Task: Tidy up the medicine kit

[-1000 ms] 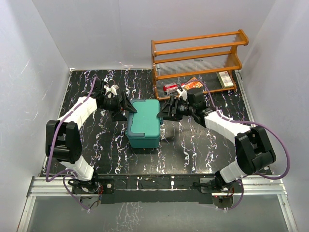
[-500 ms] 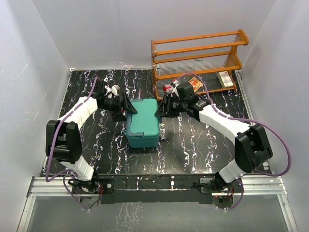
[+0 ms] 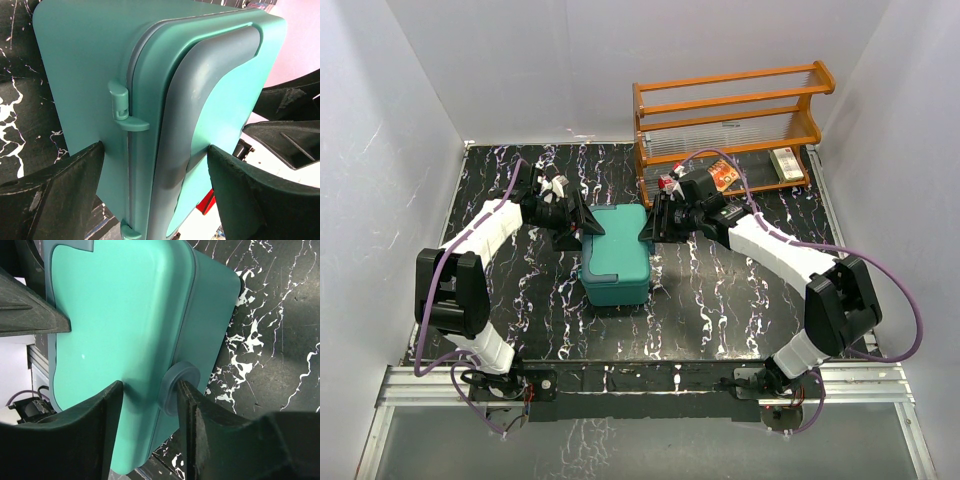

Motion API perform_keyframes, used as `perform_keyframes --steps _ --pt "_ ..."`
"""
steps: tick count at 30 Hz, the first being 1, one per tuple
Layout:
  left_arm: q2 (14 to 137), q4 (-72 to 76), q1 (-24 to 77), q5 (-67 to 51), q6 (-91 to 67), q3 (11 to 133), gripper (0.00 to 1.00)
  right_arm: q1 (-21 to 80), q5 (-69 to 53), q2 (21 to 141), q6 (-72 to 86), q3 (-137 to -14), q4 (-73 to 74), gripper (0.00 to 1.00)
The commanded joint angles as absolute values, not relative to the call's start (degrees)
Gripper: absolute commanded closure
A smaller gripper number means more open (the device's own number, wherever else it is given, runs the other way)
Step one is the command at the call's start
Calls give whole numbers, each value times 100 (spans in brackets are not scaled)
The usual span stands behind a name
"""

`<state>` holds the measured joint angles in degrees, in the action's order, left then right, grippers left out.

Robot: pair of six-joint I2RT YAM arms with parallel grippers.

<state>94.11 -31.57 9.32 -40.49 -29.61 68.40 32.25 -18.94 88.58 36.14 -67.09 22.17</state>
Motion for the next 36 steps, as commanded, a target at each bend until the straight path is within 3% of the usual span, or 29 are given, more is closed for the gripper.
perform_keyframes --steps 1,7,19,26,31,36 --pt "9410 -3472 1002 -3725 -2855 6915 20 3211 -2194 8902 3641 -6846 1863 52" --pt "9431 -3506 1002 -3734 -2830 6934 19 3115 -2808 9015 3671 -6705 1527 40" --pt "9480 -3438 1009 -3811 -2888 6930 20 3049 -3874 9244 3562 -6604 1132 38" --pt "9409 -3475 1011 -3624 -2871 7102 20 2857 -3047 8917 3772 -6543 1134 36" --pt "9419 -3813 1011 -3217 -2630 7650 18 2619 -2257 8485 3937 -6525 1233 28" --pt "9327 -4159 1009 -2543 -2400 8159 13 2600 -2238 8439 3458 -6712 1633 23"
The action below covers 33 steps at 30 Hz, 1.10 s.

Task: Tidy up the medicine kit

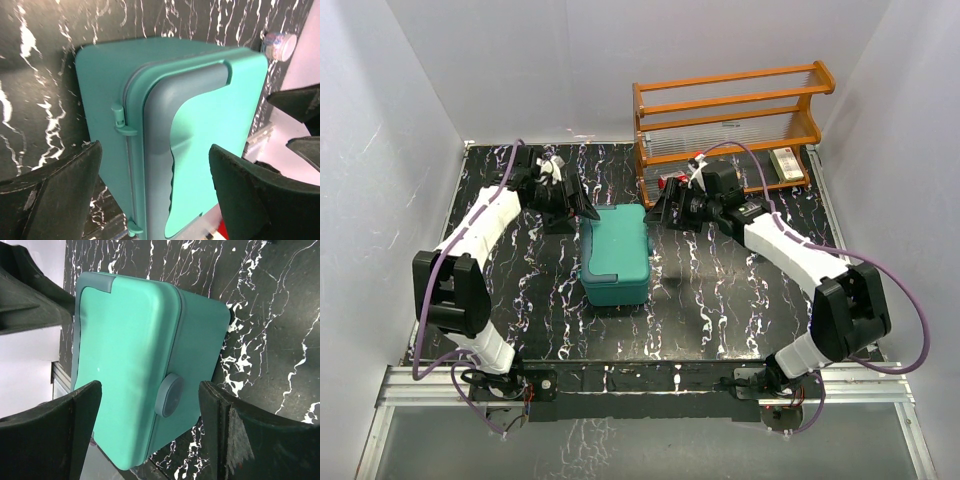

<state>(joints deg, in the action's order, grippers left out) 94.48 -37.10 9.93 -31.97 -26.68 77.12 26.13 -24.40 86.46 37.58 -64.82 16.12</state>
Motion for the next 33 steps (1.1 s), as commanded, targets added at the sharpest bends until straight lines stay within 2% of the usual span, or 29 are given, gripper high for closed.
perform_keyframes --steps 1,3,6,9,13,21,27,33 --pt "9259 -4210 1011 -2342 -2375 8217 13 2599 -2284 8464 3367 -6753 1752 23" --pt "9048 -4251 1011 -1937 -2377 8279 11 2610 -2329 8493 3220 -6813 1957 23" --pt "8532 -4165 1011 -1296 -2515 8256 2 2645 -2161 8422 3147 -6820 2175 24" --pt "7956 -4269 1011 -491 -3005 8248 1 2644 -1820 8244 3238 -6927 2522 24" --pt "7066 -4358 1011 -367 -3246 8115 1 2630 -1134 7778 3315 -7039 2909 23" --pt "4680 -4120 1010 -173 -2363 7335 1 2626 1077 6131 2511 -6839 3514 18" --pt "3906 -4696 1011 -8 -1863 7553 1 2627 2210 4856 2096 -6973 4091 2" --pt "3569 -5113 1006 108 -1714 7955 1 2628 2492 3933 2165 -7354 4876 2"
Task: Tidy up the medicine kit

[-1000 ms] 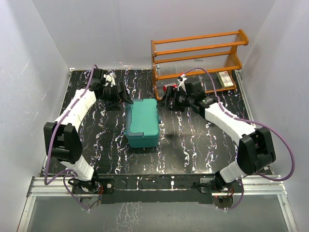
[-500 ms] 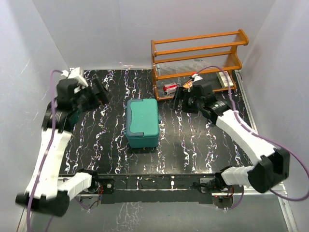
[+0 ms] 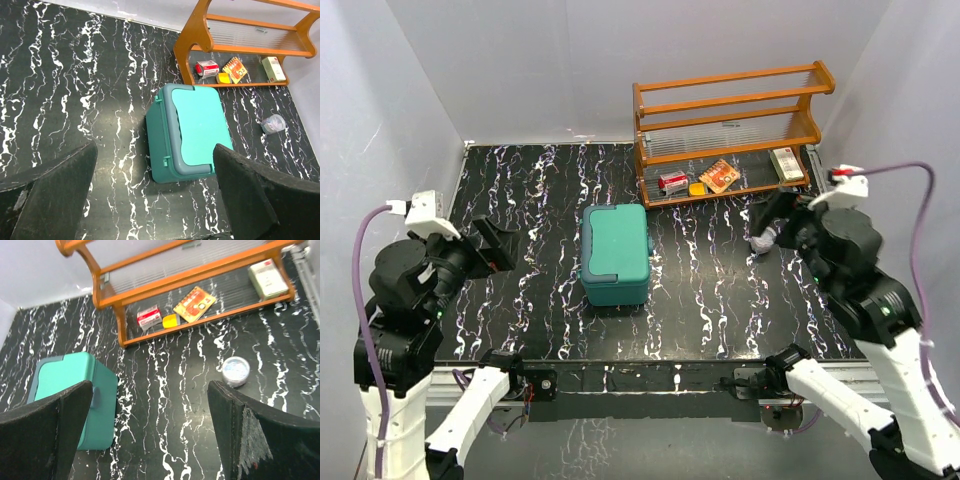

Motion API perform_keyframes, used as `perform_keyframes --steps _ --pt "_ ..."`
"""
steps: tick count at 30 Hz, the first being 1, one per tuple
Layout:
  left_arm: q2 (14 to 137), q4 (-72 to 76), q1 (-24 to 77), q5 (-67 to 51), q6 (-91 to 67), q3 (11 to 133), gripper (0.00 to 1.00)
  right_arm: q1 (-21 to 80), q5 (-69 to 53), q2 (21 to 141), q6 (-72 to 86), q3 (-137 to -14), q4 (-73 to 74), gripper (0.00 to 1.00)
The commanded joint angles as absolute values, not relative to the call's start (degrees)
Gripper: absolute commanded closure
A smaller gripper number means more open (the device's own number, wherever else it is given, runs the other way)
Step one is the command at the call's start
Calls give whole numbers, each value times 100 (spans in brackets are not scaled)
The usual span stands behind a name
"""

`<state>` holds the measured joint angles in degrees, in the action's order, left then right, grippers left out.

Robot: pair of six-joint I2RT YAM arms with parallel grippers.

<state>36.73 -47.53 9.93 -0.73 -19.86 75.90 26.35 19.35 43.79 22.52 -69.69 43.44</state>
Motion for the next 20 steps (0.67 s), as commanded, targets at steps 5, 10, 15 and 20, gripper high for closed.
perform_keyframes --steps 5,10,15,20 --pt "3506 -5217 1015 136 -1668 8440 1 2627 2457 3410 2152 -7597 5269 2" --pt "3411 -5166 1011 98 -1649 8547 1 2628 2351 3176 2093 -7759 5430 2" --pt "3358 -5154 1008 28 -1655 8474 1 2628 2352 3181 2125 -7703 5407 2" --pt "3281 -5169 998 52 -1684 8350 1 2620 2364 3177 2129 -7628 5321 2"
